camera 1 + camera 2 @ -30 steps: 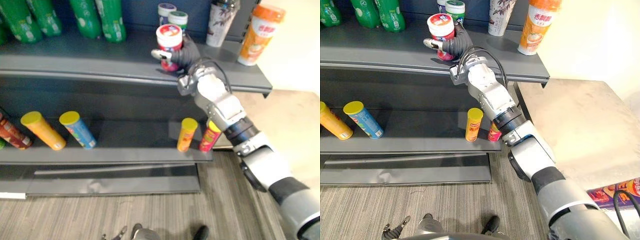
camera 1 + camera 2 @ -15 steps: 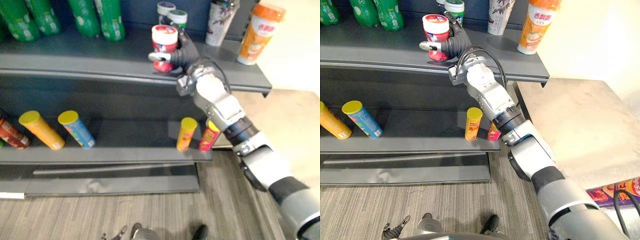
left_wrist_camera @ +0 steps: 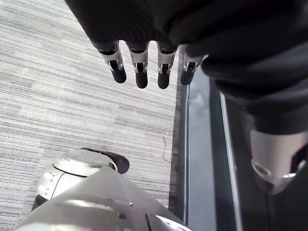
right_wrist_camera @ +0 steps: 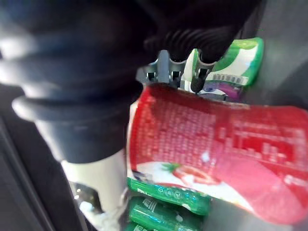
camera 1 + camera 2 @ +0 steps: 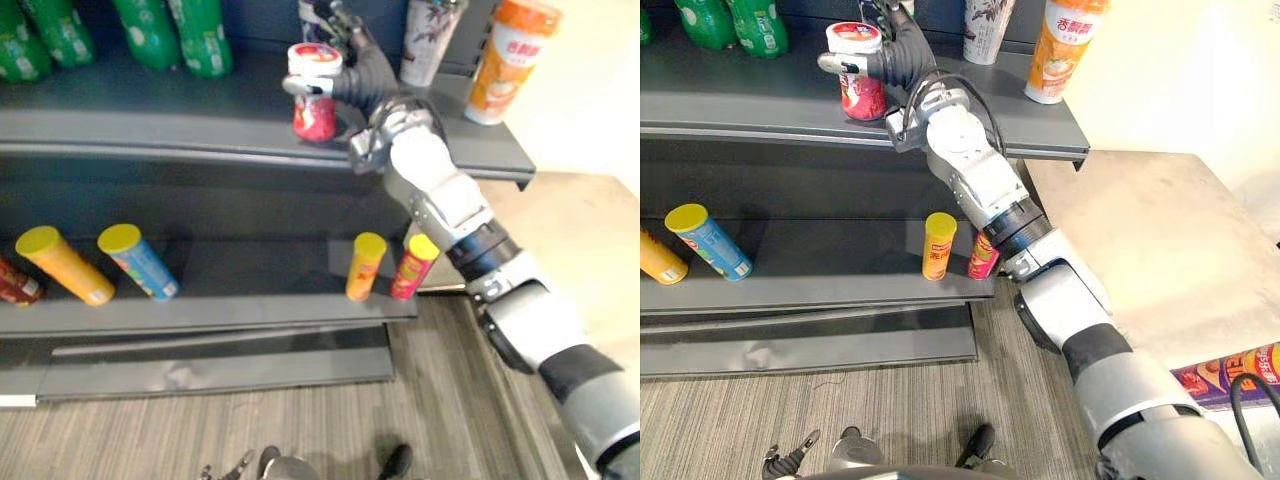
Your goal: Put the gum and the chips on the shelf.
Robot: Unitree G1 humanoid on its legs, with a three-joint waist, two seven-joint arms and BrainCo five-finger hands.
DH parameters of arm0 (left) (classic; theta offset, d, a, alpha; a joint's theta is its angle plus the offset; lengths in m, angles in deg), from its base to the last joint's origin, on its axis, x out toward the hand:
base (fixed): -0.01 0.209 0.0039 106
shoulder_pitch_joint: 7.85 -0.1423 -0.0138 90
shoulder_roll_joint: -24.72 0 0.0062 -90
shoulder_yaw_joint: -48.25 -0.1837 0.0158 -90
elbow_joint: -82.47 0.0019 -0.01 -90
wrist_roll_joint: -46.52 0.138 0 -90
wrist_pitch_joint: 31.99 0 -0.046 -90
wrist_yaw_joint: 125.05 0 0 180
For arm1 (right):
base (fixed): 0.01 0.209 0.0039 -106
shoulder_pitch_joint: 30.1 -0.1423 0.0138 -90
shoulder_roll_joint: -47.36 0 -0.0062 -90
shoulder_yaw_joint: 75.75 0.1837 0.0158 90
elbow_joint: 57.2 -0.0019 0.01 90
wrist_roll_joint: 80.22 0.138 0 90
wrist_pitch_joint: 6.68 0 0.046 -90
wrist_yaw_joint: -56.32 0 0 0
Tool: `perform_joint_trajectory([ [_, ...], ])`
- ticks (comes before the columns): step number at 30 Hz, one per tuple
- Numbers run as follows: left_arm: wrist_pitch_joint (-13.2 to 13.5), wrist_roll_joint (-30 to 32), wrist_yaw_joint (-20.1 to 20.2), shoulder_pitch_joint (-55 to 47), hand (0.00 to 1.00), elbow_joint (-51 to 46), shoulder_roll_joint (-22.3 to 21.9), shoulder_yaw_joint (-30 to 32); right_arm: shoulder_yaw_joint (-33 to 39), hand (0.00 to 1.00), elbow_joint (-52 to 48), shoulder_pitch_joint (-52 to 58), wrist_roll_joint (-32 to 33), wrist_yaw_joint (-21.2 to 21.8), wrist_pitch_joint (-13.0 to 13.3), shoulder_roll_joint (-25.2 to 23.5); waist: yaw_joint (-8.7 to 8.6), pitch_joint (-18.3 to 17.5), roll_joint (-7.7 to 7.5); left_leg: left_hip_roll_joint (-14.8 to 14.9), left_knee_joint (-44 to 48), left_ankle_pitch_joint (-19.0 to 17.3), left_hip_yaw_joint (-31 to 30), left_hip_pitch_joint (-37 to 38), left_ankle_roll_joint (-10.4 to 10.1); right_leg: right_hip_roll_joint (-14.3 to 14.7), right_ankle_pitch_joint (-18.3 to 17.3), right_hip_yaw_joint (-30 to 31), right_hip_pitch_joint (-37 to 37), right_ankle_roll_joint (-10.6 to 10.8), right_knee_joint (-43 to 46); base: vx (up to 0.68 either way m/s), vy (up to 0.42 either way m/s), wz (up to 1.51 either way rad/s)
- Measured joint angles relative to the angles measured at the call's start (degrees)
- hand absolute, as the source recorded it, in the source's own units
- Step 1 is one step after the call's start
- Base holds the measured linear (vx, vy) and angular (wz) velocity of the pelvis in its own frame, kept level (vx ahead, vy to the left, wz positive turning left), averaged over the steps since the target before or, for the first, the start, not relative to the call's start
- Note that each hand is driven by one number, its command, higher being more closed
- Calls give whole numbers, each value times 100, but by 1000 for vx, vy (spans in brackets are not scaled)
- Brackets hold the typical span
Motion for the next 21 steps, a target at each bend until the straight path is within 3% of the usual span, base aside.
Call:
perform_joint_trajectory([
  [7, 9, 180, -6, 0, 0, 1, 3, -2, 13, 0, -123, -166, -49, -206, 102, 177, -77, -6, -8, 4, -7, -1, 86, 40, 0, 34, 2, 41, -5, 1, 0, 20, 13, -4],
  [16, 18, 218, -16, 53, 0, 68, 67, -159, 520, 0, -1198, -211, 58, -342, 399, 979, -172, -15, -11, -2, -83, 0, 295, 159, -1, 61, 27, 238, -72, 1, 0, 13, 17, -12],
  [21, 51, 220, -15, 41, 0, 193, 112, -161, 684, 0, -2088, -146, 99, -318, 409, 1502, -455, -35, -27, -15, -97, -4, 475, 206, -5, 77, 56, 395, -144, -3, 1, 28, 23, -18],
])
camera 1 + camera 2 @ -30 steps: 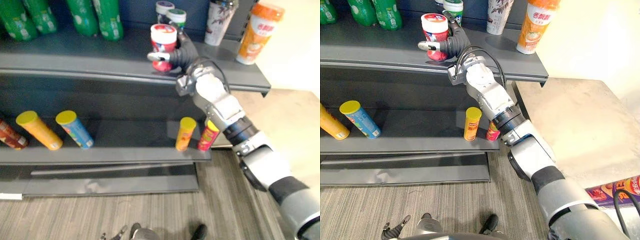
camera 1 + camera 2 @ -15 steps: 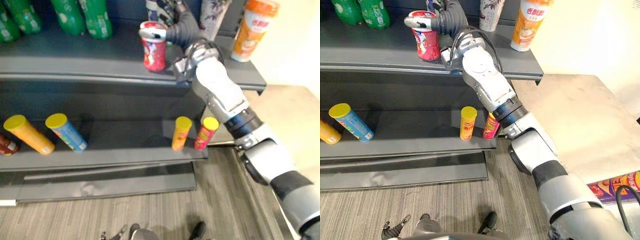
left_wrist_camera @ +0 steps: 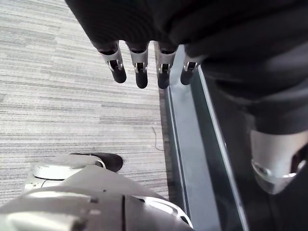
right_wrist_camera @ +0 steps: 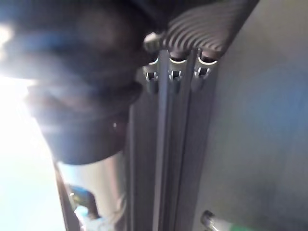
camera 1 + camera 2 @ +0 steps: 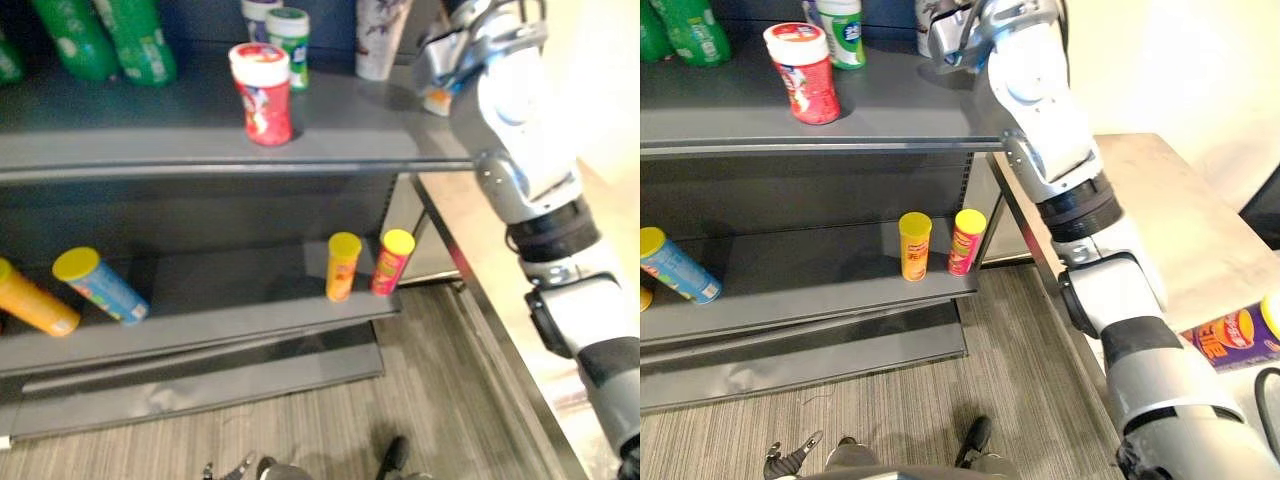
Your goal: Put the gum and the chips on the shelf.
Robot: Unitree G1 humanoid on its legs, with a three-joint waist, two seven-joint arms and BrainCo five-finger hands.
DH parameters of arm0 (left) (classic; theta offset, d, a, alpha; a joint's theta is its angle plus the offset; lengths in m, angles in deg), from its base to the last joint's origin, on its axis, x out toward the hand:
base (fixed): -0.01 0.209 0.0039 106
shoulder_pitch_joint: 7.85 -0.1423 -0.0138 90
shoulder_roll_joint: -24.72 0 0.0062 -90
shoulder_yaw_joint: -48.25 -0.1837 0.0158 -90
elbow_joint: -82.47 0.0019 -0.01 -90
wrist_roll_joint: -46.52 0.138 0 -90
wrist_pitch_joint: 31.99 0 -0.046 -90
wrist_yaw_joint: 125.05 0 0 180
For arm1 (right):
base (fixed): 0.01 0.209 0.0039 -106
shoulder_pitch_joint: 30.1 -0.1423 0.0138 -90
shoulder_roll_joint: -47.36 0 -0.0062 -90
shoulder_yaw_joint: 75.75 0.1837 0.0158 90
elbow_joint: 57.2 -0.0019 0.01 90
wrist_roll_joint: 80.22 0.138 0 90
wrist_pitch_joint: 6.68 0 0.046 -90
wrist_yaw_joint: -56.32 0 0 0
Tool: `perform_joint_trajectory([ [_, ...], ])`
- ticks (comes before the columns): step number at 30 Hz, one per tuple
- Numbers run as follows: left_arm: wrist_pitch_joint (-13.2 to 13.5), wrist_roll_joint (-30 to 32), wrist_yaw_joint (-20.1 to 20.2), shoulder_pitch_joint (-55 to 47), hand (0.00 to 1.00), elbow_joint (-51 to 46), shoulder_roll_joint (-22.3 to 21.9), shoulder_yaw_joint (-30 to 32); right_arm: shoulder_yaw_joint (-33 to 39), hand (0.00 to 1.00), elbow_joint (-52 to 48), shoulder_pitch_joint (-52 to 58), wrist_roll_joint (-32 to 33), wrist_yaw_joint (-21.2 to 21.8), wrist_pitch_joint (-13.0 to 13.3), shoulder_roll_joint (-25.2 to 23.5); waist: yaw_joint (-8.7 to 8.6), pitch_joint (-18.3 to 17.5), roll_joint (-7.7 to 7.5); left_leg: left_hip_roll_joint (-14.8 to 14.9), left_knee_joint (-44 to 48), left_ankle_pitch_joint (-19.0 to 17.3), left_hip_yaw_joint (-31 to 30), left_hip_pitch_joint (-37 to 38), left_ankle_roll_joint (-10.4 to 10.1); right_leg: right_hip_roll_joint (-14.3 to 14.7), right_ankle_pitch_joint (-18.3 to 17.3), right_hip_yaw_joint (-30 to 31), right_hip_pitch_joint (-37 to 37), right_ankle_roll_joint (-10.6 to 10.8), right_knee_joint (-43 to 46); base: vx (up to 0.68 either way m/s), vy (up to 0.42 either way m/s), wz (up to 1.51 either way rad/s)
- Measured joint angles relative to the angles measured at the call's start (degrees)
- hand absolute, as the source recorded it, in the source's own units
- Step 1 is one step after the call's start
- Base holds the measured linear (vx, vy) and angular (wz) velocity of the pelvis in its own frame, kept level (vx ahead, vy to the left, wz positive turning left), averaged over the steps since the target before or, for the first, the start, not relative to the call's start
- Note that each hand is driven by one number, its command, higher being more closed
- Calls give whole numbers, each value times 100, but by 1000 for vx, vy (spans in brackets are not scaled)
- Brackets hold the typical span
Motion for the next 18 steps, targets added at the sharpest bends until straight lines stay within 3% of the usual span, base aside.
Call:
perform_joint_trajectory([
  [2, 4, -1, 5, 2, 0, 48, 23, 7, 312, 0, -470, 303, 207, 63, 105, 398, -43, -105, -11, 2, -8, -6, 155, 16, -7, 31, 33, 145, -94, -10, 1, 32, 22, -30],
  [7, 21, -7, 19, -91, 0, 116, 39, 109, 893, 0, -1157, 1178, 568, 52, 73, 1215, -374, -224, 11, 17, -9, -77, 497, 193, -23, 115, 42, 471, -165, -6, 0, 9, 11, -33],
  [11, 124, -23, 19, -116, 0, 297, 27, 112, 1582, 0, -1488, 2027, 782, 11, 74, 1529, -517, -354, 72, 23, -17, -148, 724, 272, -43, 158, 12, 607, -232, -42, -1, -2, 12, -30],
  [16, 223, -57, 18, -153, 0, 392, -17, 167, 2591, 0, -2275, 3746, 1100, 155, 96, 1372, -738, -436, 186, 35, -73, -185, 909, 370, -51, 208, 23, 744, -254, -36, 2, 36, 29, -21],
  [18, 231, -57, 16, -151, 0, 448, -26, 196, 2658, 0, -2575, 4686, 1148, 377, 69, 805, -812, -481, 219, 49, -43, -206, 947, 393, -50, 224, 51, 803, -254, -2, 2, 53, 36, -11],
])
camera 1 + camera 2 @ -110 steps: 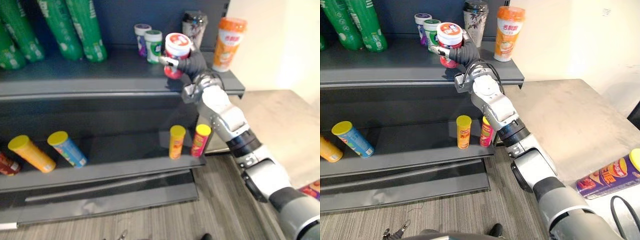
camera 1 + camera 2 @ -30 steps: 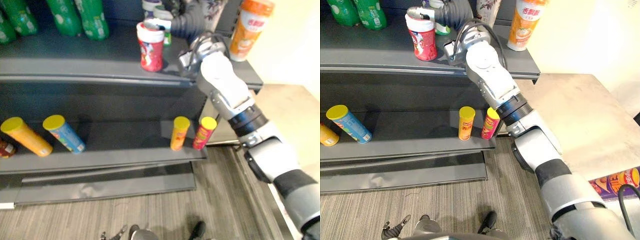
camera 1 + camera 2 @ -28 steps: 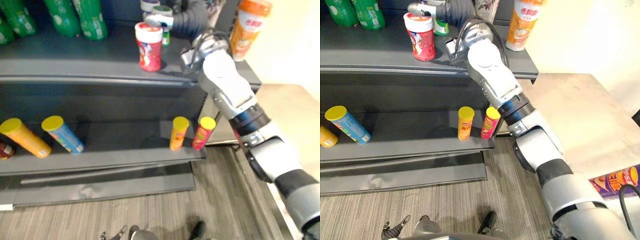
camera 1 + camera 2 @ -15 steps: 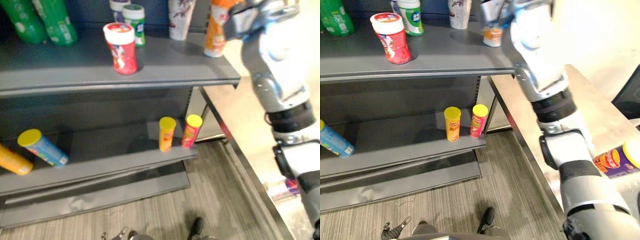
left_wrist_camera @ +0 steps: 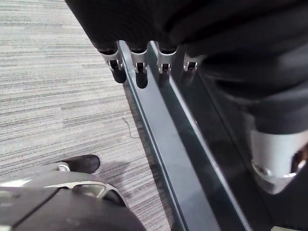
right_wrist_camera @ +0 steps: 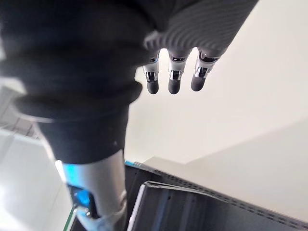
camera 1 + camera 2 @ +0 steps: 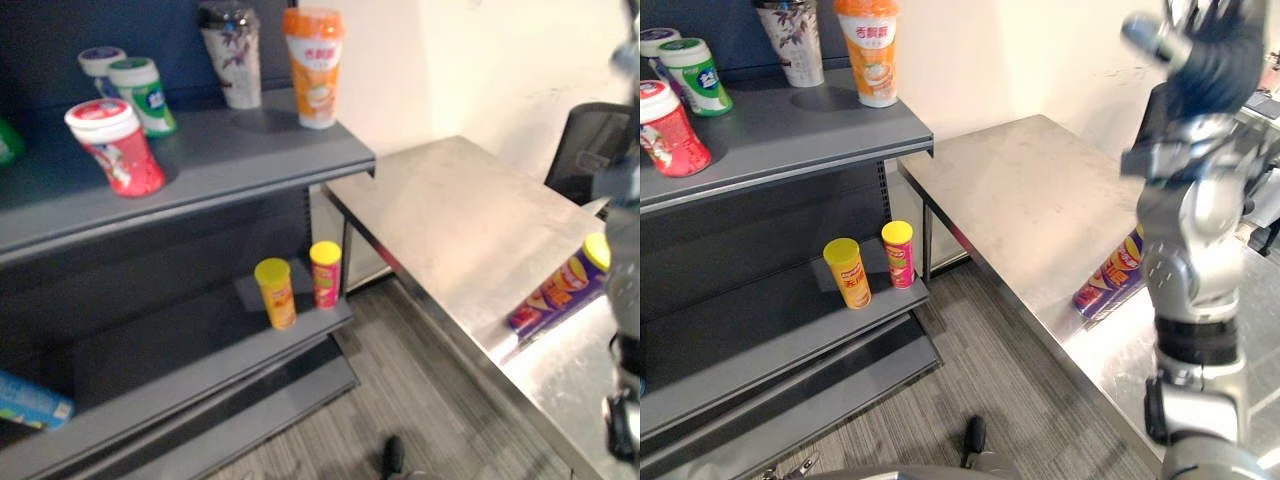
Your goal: Put the gum and the chips on the shelf.
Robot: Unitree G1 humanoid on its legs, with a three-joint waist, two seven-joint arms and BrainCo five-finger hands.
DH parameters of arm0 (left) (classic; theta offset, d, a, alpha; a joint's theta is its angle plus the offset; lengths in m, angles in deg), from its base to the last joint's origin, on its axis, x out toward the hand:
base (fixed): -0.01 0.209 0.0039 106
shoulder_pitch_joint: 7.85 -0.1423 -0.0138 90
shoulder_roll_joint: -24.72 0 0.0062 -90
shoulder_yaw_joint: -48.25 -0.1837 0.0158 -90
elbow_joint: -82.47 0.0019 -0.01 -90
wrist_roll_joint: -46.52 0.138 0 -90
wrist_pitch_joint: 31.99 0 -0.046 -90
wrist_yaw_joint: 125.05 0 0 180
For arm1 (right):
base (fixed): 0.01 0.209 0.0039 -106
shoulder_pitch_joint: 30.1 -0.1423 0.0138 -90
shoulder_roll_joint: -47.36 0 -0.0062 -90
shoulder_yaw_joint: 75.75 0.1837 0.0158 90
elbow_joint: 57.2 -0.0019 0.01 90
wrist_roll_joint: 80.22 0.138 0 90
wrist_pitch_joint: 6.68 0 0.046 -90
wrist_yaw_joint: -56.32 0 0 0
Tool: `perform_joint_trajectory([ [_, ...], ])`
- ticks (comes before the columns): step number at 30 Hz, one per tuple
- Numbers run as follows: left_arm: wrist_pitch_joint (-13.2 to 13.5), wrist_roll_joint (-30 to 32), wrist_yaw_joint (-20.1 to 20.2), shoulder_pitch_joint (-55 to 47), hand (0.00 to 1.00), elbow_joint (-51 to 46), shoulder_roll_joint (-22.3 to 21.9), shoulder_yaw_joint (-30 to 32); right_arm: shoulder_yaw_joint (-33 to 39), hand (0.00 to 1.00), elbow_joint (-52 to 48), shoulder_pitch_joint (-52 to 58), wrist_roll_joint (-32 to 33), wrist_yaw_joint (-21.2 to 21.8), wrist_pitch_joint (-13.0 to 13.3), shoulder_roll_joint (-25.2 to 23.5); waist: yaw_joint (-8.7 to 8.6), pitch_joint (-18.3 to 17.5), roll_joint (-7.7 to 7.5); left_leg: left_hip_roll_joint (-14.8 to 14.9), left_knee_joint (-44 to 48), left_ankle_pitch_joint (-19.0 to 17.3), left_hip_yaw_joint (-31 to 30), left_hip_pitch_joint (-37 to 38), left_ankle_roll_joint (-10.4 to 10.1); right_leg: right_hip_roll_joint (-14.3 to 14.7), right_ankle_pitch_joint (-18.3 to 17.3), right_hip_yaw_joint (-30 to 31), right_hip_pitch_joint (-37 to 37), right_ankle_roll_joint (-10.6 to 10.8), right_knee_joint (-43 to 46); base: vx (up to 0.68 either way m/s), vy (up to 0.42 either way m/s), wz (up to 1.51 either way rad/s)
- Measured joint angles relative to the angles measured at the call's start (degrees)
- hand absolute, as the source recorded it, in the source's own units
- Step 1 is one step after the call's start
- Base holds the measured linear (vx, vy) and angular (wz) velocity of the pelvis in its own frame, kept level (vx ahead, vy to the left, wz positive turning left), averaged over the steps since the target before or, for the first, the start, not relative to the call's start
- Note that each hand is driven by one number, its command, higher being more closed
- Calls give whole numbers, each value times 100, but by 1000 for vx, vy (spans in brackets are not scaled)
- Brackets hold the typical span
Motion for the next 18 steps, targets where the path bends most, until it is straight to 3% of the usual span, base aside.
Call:
perform_joint_trajectory([
  [2, 15, 0, -4, -1, 0, -3, -18, 42, -144, 0, -153, 597, 18, 244, -89, -398, -10, -1, 2, 0, 37, -23, 48, -1, 1, 22, 10, 31, -5, 12, 0, 34, 20, -10],
  [6, 14, -7, -54, -17, 0, -1, -55, 71, -1119, 0, -183, 1959, 45, 917, -408, -1164, 23, -2, 4, -23, 158, -135, 117, -2, 27, 0, 24, 107, -3, 31, -2, 23, 32, -8],
  [13, -2, -25, -209, -25, 0, 0, -54, -22, -2371, 0, 127, 2945, 48, 1707, -611, -1512, 41, 9, 4, -85, 225, -227, 111, -14, 65, -81, 37, 124, 10, 56, -3, 21, 32, 0],
  [18, -13, -65, -235, -10, 0, 17, -28, -226, -3658, 0, 1152, 3552, 42, 2084, -913, -1773, 47, 79, 110, -81, 271, -325, 100, -10, 61, -134, 36, 120, 53, 59, -4, 22, 22, 1],
])
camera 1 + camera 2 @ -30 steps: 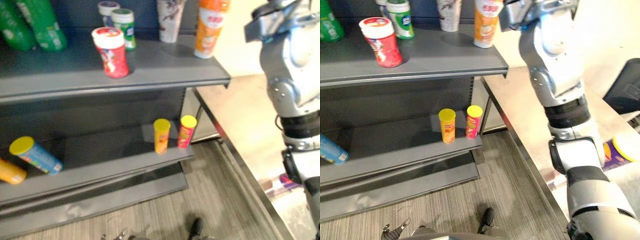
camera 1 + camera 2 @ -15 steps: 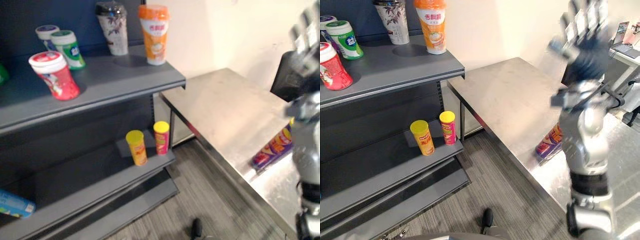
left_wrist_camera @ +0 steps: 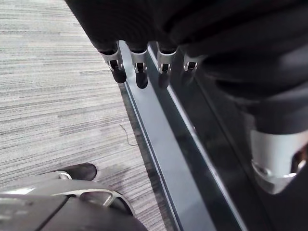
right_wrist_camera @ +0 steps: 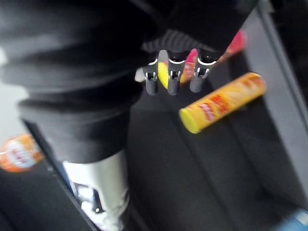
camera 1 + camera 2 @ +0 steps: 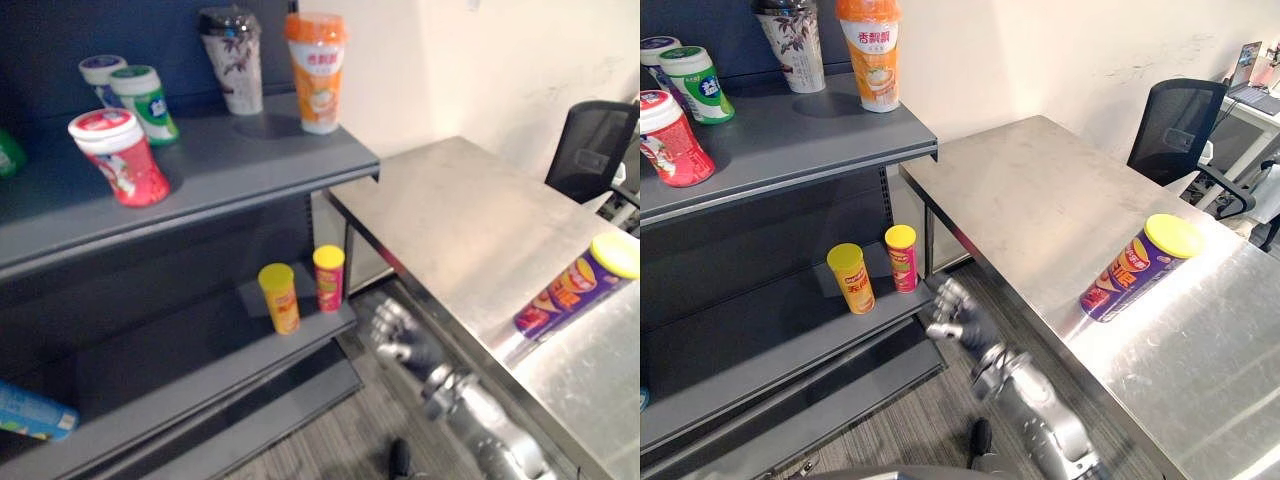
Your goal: Put the gum and the chips on the shelf.
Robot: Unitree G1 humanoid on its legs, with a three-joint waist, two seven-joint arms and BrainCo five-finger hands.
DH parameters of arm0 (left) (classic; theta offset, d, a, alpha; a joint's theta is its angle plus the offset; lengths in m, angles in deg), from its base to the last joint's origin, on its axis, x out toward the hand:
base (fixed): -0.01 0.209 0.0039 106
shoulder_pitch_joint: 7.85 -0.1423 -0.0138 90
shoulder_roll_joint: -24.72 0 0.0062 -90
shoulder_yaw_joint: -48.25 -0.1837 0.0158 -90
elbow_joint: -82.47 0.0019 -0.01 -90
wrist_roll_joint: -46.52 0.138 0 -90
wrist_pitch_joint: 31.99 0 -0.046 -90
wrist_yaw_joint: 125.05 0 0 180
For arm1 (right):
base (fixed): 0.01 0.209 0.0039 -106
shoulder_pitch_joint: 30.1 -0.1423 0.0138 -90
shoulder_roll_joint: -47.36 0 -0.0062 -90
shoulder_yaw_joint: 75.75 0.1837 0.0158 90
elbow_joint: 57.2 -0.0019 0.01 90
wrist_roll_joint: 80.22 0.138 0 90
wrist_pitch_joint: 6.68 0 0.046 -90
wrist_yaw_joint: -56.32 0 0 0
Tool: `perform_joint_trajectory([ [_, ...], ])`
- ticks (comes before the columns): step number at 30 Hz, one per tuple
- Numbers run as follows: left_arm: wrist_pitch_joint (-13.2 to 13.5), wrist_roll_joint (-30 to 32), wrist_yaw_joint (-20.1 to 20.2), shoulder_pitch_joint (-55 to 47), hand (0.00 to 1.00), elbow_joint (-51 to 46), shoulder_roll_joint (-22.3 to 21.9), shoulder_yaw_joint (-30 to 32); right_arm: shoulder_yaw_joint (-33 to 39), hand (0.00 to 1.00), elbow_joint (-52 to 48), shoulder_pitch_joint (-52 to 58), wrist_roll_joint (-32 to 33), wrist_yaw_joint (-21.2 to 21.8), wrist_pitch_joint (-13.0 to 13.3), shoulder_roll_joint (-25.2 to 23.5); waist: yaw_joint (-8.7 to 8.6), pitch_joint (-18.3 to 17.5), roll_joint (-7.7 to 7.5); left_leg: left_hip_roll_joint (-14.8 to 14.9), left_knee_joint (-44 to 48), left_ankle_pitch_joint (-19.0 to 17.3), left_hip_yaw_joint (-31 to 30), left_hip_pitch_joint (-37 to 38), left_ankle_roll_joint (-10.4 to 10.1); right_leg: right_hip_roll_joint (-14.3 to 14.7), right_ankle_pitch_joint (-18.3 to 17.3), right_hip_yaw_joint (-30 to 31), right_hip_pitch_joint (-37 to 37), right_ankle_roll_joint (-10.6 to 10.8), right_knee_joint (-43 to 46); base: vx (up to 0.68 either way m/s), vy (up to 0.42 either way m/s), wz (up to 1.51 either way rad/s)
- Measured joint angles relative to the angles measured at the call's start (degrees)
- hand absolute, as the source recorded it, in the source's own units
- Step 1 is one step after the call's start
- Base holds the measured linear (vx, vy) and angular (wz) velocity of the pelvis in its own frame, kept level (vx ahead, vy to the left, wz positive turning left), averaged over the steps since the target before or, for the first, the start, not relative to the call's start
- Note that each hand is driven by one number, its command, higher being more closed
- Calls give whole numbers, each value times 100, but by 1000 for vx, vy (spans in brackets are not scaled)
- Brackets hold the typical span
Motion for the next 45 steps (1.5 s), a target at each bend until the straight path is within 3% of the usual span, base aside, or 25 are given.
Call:
perform_joint_trajectory([
  [6, -5, -9, -14, 24, 0, 35, 61, -257, -628, 0, 1008, 168, -72, 172, -117, -241, 4, 40, 49, 6, 27, -35, -14, 7, -2, -9, -5, -30, 41, 4, -2, 19, 10, 3],
  [10, -9, -11, -9, 58, 0, 48, 58, -382, -577, 0, 2090, 212, -447, -140, -21, -387, 9, 92, 127, 7, 82, -61, -22, 5, -8, -18, -11, -37, 52, 10, -2, 0, 0, 0],
  [14, -3, -11, 109, 103, 0, 46, 42, -481, 139, 0, 3398, 300, -448, -334, 423, -550, -1, 187, 239, 9, 82, -67, -74, 4, -13, -22, -30, -71, 70, 21, -2, 8, 0, 3],
  [15, -4, -11, 185, 115, 0, 45, 36, -487, 382, 0, 3695, 321, -745, -386, 735, -563, -5, 217, 251, 12, 82, -69, -97, 4, -15, -26, -39, -93, 86, 28, -2, 9, -2, 9],
  [18, -8, -12, 351, 149, 0, 37, 22, -488, 903, 0, 4272, 329, -1400, -569, 1269, -555, -32, 312, 314, 30, 79, -74, -168, 13, -23, -27, -64, -187, 159, 35, -2, 4, -4, 13],
  [20, -9, -13, 397, 164, 0, 37, 23, -484, 1226, 0, 4687, 289, -1705, -656, 1442, -566, -14, 319, 315, 38, 80, -74, -176, 13, -23, -24, -70, -202, 170, 28, -2, 10, -2, 7],
  [26, -4, -13, 539, 165, 0, 83, 27, -423, 2343, 0, 5907, 189, -2758, -993, 1679, -590, -9, 329, 308, 27, 80, -76, -344, 20, -21, -44, -112, -348, 290, 64, -3, 13, 2, 14],
  [30, 8, -231, 709, 164, 0, 125, 26, -408, 2682, 0, 6515, 294, -3137, -1158, 1688, -591, -14, 350, 336, 28, 73, -78, -480, 56, -16, -72, -156, -492, 430, 88, -3, 16, 10, 18],
  [34, 25, -598, 911, 149, 0, 285, -9, -274, 2796, 0, 6558, 409, -3134, -885, 1832, -625, -38, 359, 366, 10, 75, -121, -500, 95, -8, -93, -166, -493, 466, 101, -3, 4, 4, 2],
  [39, 63, -901, 1170, 144, 0, 336, -22, -169, 3024, 0, 6684, 417, -2851, -239, 1819, -679, -44, 362, 365, -7, 74, -136, -684, 86, 8, -140, -205, -644, 574, 145, -3, 16, 15, 16],
  [45, 171, -1320, 1242, 149, 0, 490, -102, 30, 3219, 0, 6889, 389, -2588, 170, 1846, -727, -32, 356, 379, -31, 73, -134, -806, 10, 22, -178, -220, -763, 577, 165, -3, 31, 18, 11],
])
